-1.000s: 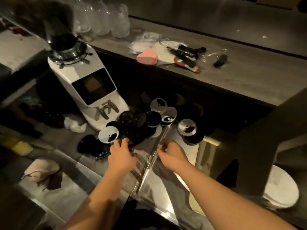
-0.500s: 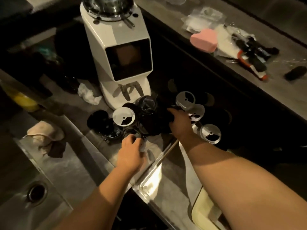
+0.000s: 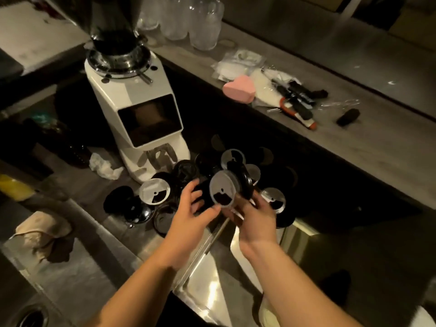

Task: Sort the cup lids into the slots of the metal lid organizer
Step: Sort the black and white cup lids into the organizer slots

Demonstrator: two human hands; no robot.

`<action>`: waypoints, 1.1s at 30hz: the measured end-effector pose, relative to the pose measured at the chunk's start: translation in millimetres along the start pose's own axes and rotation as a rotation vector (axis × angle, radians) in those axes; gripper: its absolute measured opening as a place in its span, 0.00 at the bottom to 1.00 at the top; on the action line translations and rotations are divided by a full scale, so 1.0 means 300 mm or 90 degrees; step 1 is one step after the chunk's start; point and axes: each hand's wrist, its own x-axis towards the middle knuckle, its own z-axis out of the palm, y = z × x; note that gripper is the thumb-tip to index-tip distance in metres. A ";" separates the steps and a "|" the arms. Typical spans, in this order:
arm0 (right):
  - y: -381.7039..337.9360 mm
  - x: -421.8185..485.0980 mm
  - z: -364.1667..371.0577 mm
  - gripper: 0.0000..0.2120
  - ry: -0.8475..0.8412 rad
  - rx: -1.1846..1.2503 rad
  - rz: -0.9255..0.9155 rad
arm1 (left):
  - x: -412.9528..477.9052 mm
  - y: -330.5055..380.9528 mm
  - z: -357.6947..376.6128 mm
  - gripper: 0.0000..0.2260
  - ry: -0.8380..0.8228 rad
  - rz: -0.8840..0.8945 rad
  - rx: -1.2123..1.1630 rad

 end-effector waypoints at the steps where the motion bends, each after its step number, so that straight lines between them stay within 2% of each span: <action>1: -0.028 -0.057 -0.007 0.13 -0.004 0.026 0.028 | -0.024 0.031 0.039 0.34 -0.036 0.008 -0.039; 4: -0.114 -0.200 -0.037 0.12 -0.085 0.009 0.007 | -0.099 0.106 0.138 0.38 -0.065 0.068 -0.058; 8: -0.218 -0.337 -0.110 0.13 -0.146 -0.053 -0.086 | -0.205 0.190 0.225 0.33 -0.116 0.107 -0.061; 12: -0.264 -0.453 -0.242 0.21 -0.134 -0.274 -0.319 | -0.329 0.245 0.311 0.30 -0.163 0.091 -0.142; 14: -0.284 -0.502 -0.313 0.23 -0.130 -0.389 -0.455 | -0.386 0.249 0.349 0.35 -0.214 0.069 -0.201; 16: -0.297 -0.540 -0.384 0.28 -0.109 -0.446 -0.531 | -0.442 0.248 0.384 0.42 -0.259 0.023 -0.273; 18: -0.317 -0.577 -0.438 0.34 -0.098 -0.422 -0.537 | -0.490 0.249 0.422 0.46 -0.287 -0.031 -0.332; 20: -0.332 -0.604 -0.485 0.35 -0.091 -0.401 -0.541 | -0.520 0.241 0.455 0.46 -0.330 -0.053 -0.379; 23: -0.347 -0.624 -0.562 0.31 -0.051 -0.412 -0.572 | -0.553 0.230 0.506 0.36 -0.408 -0.055 -0.421; 27: -0.373 -0.662 -0.651 0.28 -0.036 -0.419 -0.539 | -0.611 0.226 0.577 0.26 -0.510 -0.088 -0.435; 30: -0.406 -0.686 -0.729 0.27 -0.014 -0.450 -0.538 | -0.649 0.208 0.625 0.25 -0.505 -0.138 -0.437; 33: -0.440 -0.701 -0.792 0.25 -0.056 -0.481 -0.509 | -0.671 0.175 0.662 0.26 -0.532 -0.126 -0.405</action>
